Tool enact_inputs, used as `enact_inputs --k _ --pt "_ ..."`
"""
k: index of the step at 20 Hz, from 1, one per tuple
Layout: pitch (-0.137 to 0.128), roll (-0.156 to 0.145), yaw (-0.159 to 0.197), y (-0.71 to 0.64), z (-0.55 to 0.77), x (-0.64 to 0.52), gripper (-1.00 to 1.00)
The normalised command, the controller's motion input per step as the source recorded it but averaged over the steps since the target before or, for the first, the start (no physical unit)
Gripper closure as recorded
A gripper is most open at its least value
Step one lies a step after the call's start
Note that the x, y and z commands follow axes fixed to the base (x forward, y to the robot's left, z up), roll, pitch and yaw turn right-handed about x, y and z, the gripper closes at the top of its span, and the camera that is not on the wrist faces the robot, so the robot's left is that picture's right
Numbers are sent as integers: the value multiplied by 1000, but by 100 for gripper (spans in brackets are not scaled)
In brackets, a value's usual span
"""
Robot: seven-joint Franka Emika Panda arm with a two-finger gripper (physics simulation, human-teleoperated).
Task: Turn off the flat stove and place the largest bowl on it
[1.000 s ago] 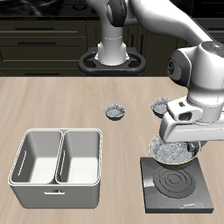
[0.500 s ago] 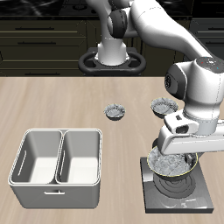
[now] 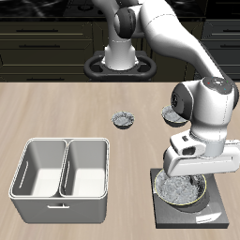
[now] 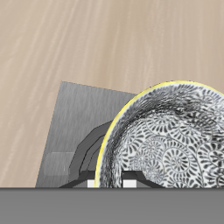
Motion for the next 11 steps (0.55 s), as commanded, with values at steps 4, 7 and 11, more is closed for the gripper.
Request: enact_inputs --k 4,7,11 --pt "0 -15 -1 -72 19 -1 -100" --pt "-6 -5 13 -29 26 -3 -100" --pt "-24 -1 -2 1 185 -170 -100"
